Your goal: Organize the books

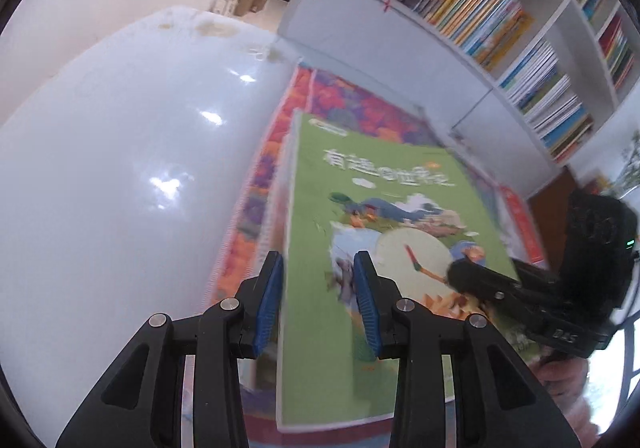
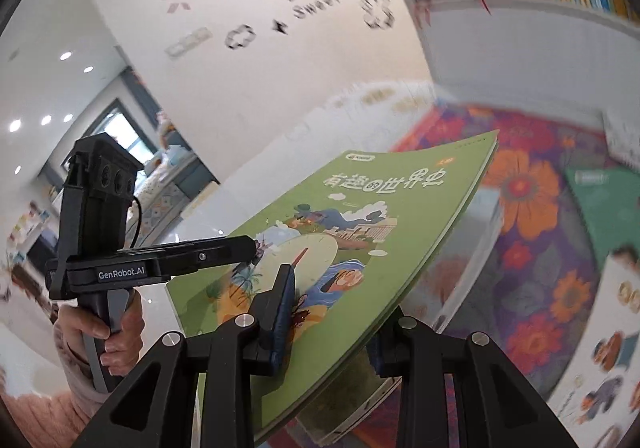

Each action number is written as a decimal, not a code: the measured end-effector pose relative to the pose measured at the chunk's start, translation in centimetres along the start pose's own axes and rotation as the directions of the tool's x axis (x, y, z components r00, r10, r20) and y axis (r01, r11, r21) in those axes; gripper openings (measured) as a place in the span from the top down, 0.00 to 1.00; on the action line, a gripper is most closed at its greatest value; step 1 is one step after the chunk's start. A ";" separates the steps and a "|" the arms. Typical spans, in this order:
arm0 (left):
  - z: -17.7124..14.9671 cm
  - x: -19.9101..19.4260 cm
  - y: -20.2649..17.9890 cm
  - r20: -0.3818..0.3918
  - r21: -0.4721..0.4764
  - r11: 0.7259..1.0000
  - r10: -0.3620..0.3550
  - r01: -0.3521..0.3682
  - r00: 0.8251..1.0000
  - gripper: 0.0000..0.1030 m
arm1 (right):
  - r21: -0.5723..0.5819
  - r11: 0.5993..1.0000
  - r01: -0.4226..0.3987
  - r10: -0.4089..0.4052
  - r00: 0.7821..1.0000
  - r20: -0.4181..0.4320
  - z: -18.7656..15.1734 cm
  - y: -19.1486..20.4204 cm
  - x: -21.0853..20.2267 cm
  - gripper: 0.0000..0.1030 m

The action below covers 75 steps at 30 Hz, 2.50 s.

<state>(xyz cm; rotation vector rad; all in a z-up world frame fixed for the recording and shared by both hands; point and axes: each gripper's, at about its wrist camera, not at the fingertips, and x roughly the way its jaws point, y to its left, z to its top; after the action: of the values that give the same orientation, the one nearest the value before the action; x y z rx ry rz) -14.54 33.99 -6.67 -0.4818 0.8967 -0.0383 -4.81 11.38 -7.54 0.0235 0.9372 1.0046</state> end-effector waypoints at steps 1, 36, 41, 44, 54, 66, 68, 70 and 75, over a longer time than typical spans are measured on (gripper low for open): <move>0.0 0.1 -0.1 0.000 0.010 1.000 -0.019 0.019 1.000 0.69 | -0.003 0.999 0.032 -0.032 0.999 -0.012 -0.1 0.0 0.4 0.71; -1.1 2.2 -5.0 -0.033 0.161 0.978 0.136 -0.129 0.990 0.66 | 0.202 0.969 0.141 -0.130 0.989 -0.069 -1.3 -2.5 -0.7 0.62; -1.2 2.3 -6.0 -0.026 0.170 0.967 0.198 -0.191 0.980 0.66 | 0.145 0.968 0.207 -0.205 0.978 -0.025 -1.8 -4.0 -4.4 0.62; -1.5 2.1 -7.1 -0.029 0.170 0.971 0.178 -0.171 0.984 0.66 | 0.161 0.961 0.224 -0.226 0.974 -0.004 -1.5 -6.1 -7.0 0.62; -5.8 1.8 -18.3 -0.075 0.300 0.954 0.003 0.019 0.997 0.66 | 0.218 0.933 0.287 -0.290 0.957 -0.021 0.3 -19.9 -12.4 0.62; -11.4 11.6 -26.3 -0.278 0.262 0.959 -0.033 0.109 0.960 0.65 | 0.193 0.954 0.230 -0.206 0.969 -0.137 -0.5 -27.3 -12.6 0.61; -11.2 12.1 -25.8 -0.287 0.238 0.965 -0.038 0.109 0.957 0.66 | 0.199 0.958 0.207 -0.174 0.970 -0.171 -1.2 -27.3 -13.1 0.59; -11.1 11.9 -25.4 -0.283 0.236 0.966 -0.039 0.109 0.958 0.65 | 0.201 0.956 0.216 -0.176 0.965 -0.196 -2.6 -27.0 -14.1 0.59; -11.1 11.6 -24.4 -0.266 0.240 0.966 -0.033 0.100 0.963 0.64 | 0.274 0.957 0.094 -0.029 0.972 -0.233 -8.6 -26.1 -17.0 0.55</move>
<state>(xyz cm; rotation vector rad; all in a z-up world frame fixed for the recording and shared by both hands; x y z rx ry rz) -11.60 5.27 -10.86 -0.2724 1.1164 -0.2801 4.50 -19.14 -12.58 0.1213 1.2804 0.8186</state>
